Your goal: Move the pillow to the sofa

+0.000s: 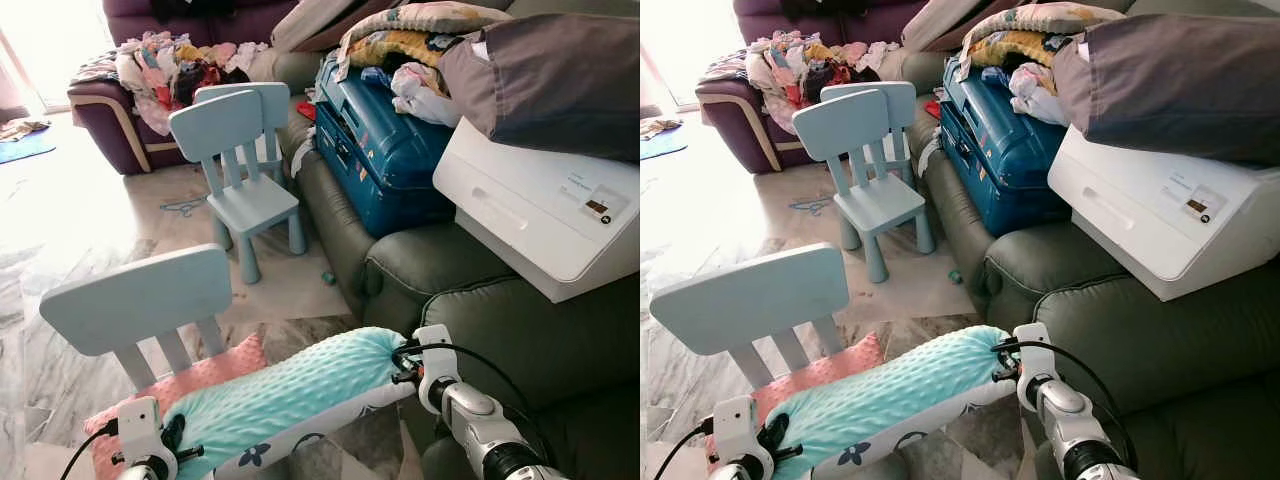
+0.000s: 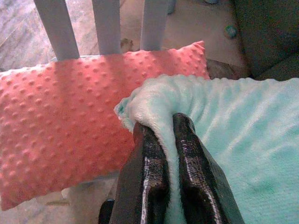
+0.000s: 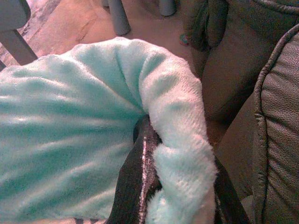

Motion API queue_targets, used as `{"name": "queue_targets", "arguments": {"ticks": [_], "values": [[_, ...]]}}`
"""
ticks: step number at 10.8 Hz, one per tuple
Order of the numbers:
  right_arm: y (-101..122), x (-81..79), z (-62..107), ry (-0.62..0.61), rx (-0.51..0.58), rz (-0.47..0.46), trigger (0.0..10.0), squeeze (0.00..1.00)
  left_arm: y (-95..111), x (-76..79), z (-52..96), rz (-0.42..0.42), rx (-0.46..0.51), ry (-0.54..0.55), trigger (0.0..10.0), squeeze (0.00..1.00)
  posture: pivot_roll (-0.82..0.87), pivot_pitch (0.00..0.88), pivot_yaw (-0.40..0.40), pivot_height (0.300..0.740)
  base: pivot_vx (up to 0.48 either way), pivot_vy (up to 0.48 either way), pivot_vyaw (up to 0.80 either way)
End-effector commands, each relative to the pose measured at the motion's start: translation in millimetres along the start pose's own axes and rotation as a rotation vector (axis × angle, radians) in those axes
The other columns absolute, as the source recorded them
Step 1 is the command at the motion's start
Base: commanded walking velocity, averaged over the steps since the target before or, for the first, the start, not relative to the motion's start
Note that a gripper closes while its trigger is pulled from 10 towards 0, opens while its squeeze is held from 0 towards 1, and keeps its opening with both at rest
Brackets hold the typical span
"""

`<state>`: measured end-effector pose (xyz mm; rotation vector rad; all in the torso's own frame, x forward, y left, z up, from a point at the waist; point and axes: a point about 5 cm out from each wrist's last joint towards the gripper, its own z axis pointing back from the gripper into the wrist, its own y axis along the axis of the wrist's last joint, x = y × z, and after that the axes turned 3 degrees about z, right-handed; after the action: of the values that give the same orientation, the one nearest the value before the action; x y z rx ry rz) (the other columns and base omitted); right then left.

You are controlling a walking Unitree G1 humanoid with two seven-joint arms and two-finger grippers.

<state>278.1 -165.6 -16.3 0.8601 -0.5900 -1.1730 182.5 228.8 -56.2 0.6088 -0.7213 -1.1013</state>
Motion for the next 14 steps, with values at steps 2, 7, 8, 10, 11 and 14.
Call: {"name": "queue_targets", "arguments": {"ticks": [2, 7, 8, 10, 11, 14], "values": [[7.2, 8.2, 0.6, -0.029, 0.027, 0.0, 10.0, 0.0, 3.8, -8.9, 0.9, -0.002, 0.02, 0.022, 10.0, 0.0, -0.16, 0.029, 0.046, 0.74, -0.274, 0.0, 0.0], [8.6, 8.1, 0.1, -0.028, 0.03, 0.0, 10.0, 0.0, 3.9, -8.3, -0.4, 0.005, 0.023, 0.02, 10.0, 0.0, -0.16, 0.025, 0.044, 0.74, -0.316, 0.0, 0.0], [9.7, 8.3, -0.1, -0.028, 0.032, 0.001, 10.0, 0.0, 4.1, -7.6, -0.8, 0.006, 0.025, 0.019, 10.0, 0.0, -0.16, 0.022, 0.043, 0.74, -0.3, 0.0, 0.0], [11.0, 8.5, -0.4, -0.029, 0.035, 0.0, 10.0, 0.0, 4.3, -7.5, -1.4, 0.009, 0.026, 0.02, 10.0, 0.0, -0.16, 0.019, 0.042, 0.74, -0.298, 0.0, 0.0], [12.1, 8.5, -0.8, -0.028, 0.038, 0.0, 10.0, 0.0, 5.1, -7.6, -1.7, 0.015, 0.029, 0.02, 10.0, 0.0, -0.16, 0.018, 0.041, 0.74, -0.292, 0.0, 0.0], [13.6, 8.6, -1.3, -0.028, 0.041, -0.002, 10.0, 0.0, 5.8, -7.9, -1.9, 0.042, 0.041, 0.021, 10.0, 0.0, -0.16, 0.017, 0.042, 0.74, -0.096, 0.0, 0.0]]}}
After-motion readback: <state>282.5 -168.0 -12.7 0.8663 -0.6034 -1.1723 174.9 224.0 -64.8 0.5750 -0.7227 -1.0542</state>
